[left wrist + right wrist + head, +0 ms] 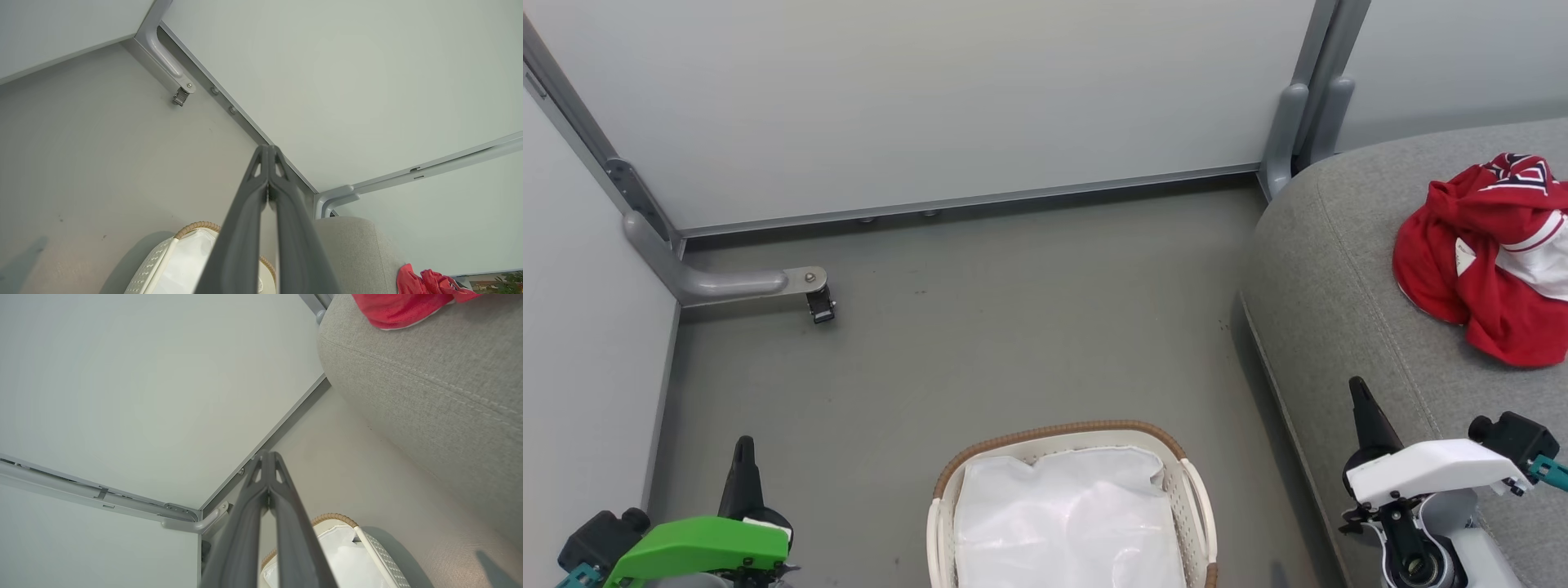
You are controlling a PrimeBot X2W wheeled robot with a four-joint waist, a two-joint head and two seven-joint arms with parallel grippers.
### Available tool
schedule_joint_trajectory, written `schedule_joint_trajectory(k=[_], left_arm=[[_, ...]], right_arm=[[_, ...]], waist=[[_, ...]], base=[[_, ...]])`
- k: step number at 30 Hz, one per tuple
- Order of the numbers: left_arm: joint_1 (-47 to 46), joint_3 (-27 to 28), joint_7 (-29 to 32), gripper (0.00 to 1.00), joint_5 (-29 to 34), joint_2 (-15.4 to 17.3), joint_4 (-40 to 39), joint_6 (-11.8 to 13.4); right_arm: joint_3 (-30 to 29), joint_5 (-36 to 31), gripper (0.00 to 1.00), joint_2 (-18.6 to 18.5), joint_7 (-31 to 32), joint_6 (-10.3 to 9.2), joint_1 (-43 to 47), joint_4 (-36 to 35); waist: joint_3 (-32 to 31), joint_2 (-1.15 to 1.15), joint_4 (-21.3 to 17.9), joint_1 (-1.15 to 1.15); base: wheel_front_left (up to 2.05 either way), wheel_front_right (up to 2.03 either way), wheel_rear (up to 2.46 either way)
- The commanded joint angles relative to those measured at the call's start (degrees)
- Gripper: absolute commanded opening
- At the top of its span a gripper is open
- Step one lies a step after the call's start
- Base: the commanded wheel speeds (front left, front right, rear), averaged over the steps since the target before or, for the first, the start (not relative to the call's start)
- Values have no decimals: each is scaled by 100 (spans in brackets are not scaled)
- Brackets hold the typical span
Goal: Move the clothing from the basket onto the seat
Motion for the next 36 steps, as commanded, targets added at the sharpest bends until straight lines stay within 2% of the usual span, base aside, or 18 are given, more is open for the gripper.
schedule_joint_trajectory(k=[1,36], left_arm=[[-173,18,36,0,-160,41,-94,-32],[-300,101,569,0,-2129,54,-365,-50]], right_arm=[[-36,179,0,-35,39,-2,22,-103],[-273,2279,0,-49,576,-3,149,-413]], waist=[[-3,10,-1,0],[-92,16,-33,0]], base=[[0,0,0],[0,0,0]])
